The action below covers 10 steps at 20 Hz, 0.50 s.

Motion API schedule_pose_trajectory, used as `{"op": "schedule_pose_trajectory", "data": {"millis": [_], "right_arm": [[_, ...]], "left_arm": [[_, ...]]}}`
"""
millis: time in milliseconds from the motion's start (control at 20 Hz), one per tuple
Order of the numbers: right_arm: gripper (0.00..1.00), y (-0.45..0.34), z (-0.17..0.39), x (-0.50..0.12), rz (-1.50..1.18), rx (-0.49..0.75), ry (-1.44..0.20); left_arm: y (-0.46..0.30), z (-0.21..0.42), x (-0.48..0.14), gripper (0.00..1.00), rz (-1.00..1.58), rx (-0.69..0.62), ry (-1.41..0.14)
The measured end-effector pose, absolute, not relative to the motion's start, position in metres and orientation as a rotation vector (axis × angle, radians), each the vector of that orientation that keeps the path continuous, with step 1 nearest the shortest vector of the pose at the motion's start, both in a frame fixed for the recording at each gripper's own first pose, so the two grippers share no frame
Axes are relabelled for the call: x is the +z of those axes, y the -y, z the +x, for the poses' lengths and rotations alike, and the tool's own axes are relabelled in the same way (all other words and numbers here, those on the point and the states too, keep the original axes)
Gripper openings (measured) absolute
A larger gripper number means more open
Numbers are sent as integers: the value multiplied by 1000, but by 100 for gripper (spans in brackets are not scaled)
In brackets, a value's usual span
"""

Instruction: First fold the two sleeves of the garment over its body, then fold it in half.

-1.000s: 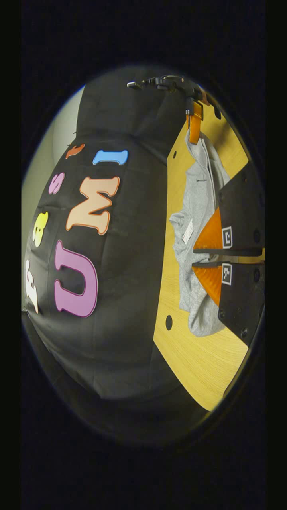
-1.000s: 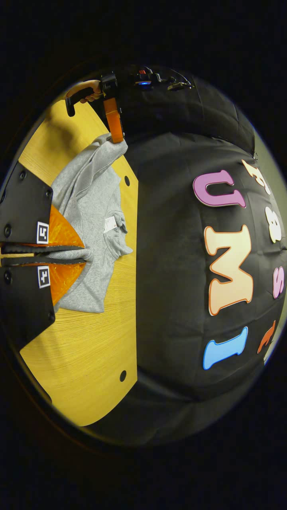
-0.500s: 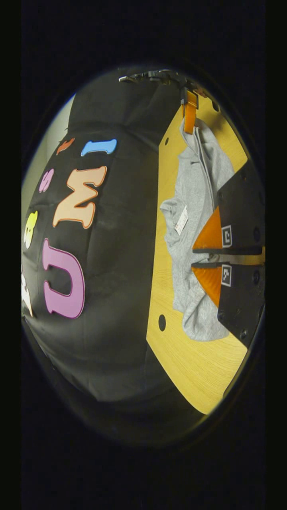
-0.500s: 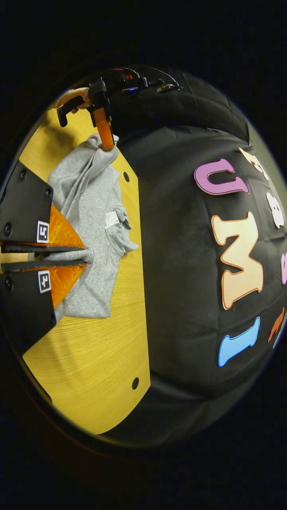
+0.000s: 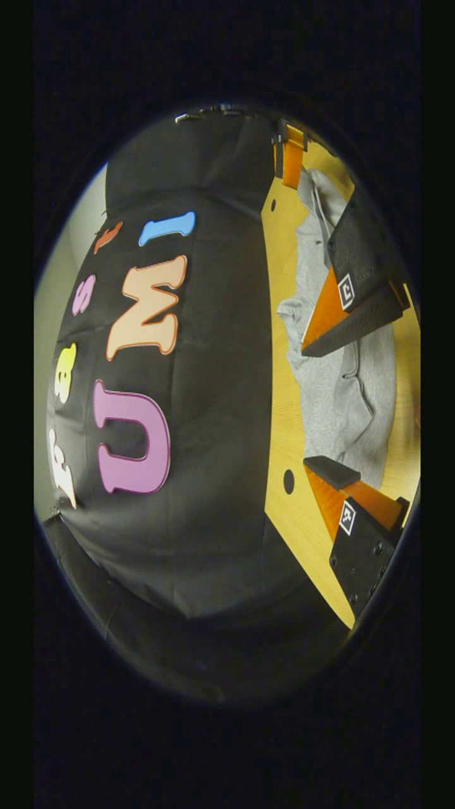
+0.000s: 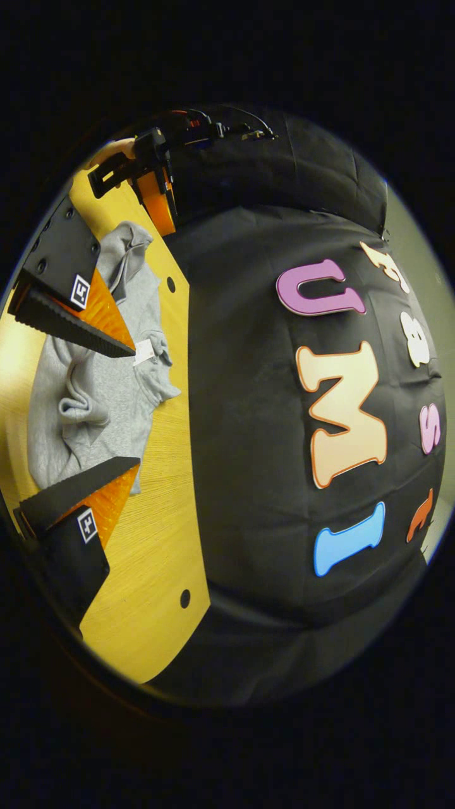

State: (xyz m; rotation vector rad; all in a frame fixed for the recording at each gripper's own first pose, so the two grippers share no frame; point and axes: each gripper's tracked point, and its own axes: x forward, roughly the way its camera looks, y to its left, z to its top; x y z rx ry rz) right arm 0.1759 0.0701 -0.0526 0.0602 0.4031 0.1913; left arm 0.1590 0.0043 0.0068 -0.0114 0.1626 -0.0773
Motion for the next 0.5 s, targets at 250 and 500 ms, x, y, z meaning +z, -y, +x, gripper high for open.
{"op": "schedule_pose_trajectory", "data": {"millis": [250,500], "right_arm": [[98,-79,151,-15,18,224,-313],[97,-89,107,2,33,252,-249]], "left_arm": [[-10,129,39,92,4,-67,-81],[-13,87,49,93,-3,-77,-27]]}}
